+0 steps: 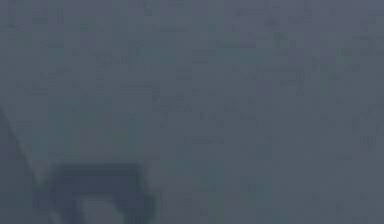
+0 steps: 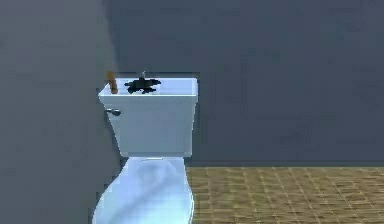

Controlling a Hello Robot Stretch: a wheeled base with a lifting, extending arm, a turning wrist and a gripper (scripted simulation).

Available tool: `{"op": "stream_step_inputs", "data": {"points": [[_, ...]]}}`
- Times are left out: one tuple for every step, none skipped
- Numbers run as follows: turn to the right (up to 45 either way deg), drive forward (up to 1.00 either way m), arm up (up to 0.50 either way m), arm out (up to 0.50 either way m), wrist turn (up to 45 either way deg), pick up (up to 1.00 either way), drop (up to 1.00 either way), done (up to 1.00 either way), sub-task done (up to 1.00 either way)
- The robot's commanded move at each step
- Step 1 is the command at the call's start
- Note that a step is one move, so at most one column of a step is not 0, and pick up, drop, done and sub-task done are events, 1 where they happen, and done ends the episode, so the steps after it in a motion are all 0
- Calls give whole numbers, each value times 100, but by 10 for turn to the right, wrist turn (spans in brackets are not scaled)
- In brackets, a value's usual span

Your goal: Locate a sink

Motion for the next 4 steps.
{"op": "stream_step_inputs", "data": {"points": [[450, 0, 0, 0, 0, 0, 0, 0, 0], [450, 0, 0, 0, 0, 0, 0, 0, 0], [450, 0, 0, 0, 0, 0, 0, 0, 0], [240, 0, 0, 0, 0, 0, 0, 0, 0]]}}
